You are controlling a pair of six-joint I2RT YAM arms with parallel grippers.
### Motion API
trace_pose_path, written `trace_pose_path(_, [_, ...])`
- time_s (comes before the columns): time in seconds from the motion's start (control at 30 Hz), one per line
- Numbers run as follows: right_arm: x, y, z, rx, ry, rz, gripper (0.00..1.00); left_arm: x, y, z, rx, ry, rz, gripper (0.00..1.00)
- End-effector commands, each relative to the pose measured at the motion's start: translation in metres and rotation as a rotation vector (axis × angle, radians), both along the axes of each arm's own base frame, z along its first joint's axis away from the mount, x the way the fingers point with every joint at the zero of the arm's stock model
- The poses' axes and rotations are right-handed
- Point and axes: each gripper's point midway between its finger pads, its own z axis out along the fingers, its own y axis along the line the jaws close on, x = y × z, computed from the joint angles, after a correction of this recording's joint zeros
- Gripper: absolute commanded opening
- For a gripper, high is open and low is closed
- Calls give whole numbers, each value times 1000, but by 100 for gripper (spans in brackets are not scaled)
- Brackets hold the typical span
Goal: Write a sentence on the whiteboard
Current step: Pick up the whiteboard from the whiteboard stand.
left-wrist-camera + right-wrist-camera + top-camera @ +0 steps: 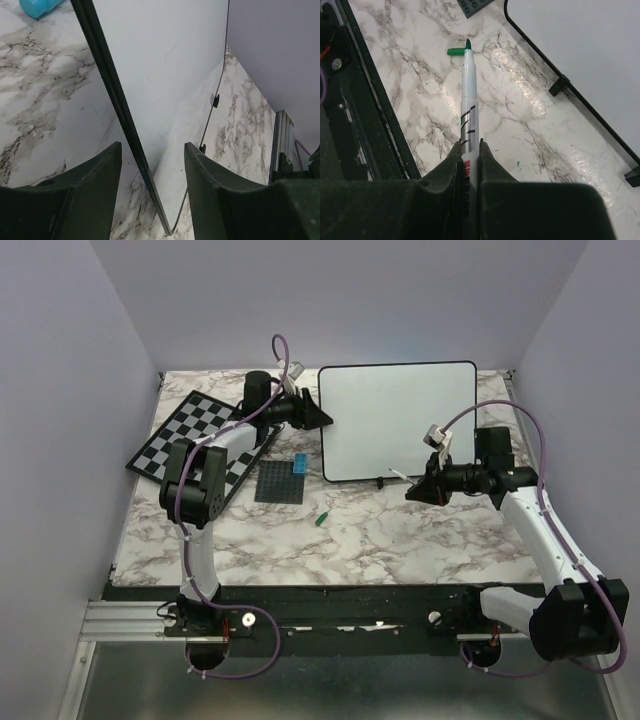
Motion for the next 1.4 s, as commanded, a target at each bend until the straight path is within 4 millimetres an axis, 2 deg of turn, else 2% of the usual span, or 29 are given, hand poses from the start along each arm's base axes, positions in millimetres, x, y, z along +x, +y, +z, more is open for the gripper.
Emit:
trace_pose_path(0.0, [1, 2, 8, 22, -6, 24, 1, 5, -9, 10, -49, -38, -54, 58])
trace_pose_path(0.27, [1, 2, 7, 25, 3, 27, 1, 3, -15, 6, -102, -59, -122, 52])
trace_pose_path(0.57, [1, 2, 6, 25, 9, 32, 0, 3, -21, 6, -161, -42, -165, 53])
trace_pose_path(0.63, [1, 2, 6, 24, 10, 32, 0, 3, -21, 3, -164, -29, -172, 49])
trace_pose_path(0.67, [1, 1, 5, 23, 10, 30, 1, 3, -22, 4, -167, -35, -174, 46])
trace_pose_path(0.7, [1, 2, 5, 23, 13, 31, 0, 4, -22, 3, -169, -34, -178, 34])
trace_pose_path(0.73, [1, 1, 5, 22, 12, 31, 0, 3, -22, 3, -172, -32, -185, 26])
trace_pose_path(0.77, [1, 2, 4, 22, 15, 32, 1, 3, -23, 5, -181, -34, -185, 16])
trace_pose_path(0.8, [1, 2, 4, 23, 15, 33, 0, 3, -23, 7, -184, -38, -187, 0])
trace_pose_path(0.83, [1, 1, 4, 23, 18, 32, 1, 3, -23, 9, -187, -43, -186, 0])
trace_pose_path(1.0, [0, 2, 6, 25, 13, 37, 1, 1, -22, 37, -226, -97, -190, 0])
trace_pose_path(1.1, [-1, 2, 7, 29, 10, 43, 1, -1, -19, 61, -252, -149, -189, 0])
trace_pose_path(1.23, [-3, 2, 13, 39, -10, 49, 0, -8, -17, 103, -312, -194, -180, 0])
trace_pose_path(1.37, [-6, 1, 23, 62, -26, 53, 1, -11, -14, 131, -341, -236, -133, 0])
